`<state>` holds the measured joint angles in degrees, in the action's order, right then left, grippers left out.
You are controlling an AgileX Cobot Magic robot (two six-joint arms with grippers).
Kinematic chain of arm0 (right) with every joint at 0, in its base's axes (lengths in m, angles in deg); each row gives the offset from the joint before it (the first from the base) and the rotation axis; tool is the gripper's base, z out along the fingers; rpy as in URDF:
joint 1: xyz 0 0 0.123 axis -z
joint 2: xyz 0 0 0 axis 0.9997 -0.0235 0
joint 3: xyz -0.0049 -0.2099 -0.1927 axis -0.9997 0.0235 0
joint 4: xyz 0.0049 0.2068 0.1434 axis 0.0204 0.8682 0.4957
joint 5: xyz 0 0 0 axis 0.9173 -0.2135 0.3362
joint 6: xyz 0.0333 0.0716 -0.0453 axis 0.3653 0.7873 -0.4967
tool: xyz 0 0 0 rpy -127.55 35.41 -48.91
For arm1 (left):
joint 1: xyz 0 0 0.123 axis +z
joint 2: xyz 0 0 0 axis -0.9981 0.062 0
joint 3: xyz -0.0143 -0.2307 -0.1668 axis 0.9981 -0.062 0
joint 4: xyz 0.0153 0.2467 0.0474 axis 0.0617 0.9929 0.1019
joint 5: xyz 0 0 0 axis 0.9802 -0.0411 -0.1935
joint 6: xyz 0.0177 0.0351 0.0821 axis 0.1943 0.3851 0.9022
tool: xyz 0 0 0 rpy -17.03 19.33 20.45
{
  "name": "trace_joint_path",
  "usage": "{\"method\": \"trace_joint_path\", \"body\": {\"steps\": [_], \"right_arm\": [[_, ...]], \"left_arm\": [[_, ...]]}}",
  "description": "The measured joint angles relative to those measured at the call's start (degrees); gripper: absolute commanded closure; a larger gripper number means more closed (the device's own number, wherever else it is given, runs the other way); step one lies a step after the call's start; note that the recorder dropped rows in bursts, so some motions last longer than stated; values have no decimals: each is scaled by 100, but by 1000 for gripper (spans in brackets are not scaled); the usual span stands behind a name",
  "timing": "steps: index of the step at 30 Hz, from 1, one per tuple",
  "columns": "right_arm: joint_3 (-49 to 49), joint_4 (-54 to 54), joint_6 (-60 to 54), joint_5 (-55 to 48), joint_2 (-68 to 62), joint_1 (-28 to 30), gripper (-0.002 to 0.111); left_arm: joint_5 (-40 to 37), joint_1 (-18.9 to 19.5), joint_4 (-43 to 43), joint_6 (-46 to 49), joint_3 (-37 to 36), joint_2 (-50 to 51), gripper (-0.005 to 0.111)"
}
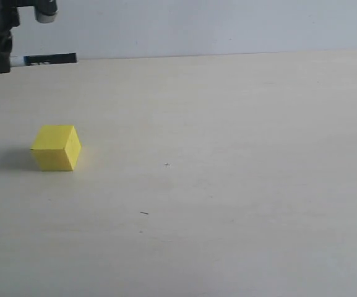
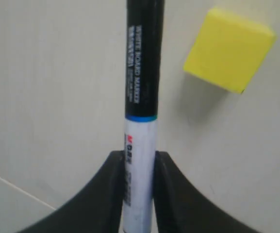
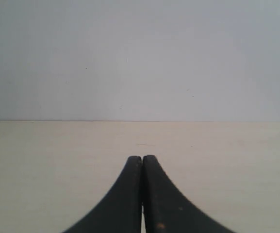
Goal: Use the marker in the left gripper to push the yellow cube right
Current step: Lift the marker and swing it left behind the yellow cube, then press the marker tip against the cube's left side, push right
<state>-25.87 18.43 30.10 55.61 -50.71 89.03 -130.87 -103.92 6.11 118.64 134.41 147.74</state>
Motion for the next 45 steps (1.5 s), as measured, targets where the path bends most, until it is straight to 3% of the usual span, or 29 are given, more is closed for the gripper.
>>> {"method": "trace_joint_path", "body": {"steps": [4, 7, 13, 18, 25, 32, 45], "right_arm": [[0, 0, 0, 0, 0, 0, 108], [0, 0, 0, 0, 0, 0, 108], [0, 0, 0, 0, 0, 0, 108], [0, 0, 0, 0, 0, 0, 108], [0, 0, 0, 0, 0, 0, 108], [0, 0, 0, 0, 0, 0, 108], [0, 0, 0, 0, 0, 0, 108]], "left_arm": [[0, 774, 140, 99, -120, 395, 107], [120, 1370, -527, 834, -472, 474, 107], [1412, 1990, -890, 1881, -1417, 474, 107], [2096, 2217, -765, 2093, -1649, 527, 107], [1780, 2388, -897, 3270, -1698, 931, 107], [1916, 2388, -2110, 4400, -1698, 1162, 107], [2103, 2528, -2030, 4577, -1698, 1261, 107]]}}
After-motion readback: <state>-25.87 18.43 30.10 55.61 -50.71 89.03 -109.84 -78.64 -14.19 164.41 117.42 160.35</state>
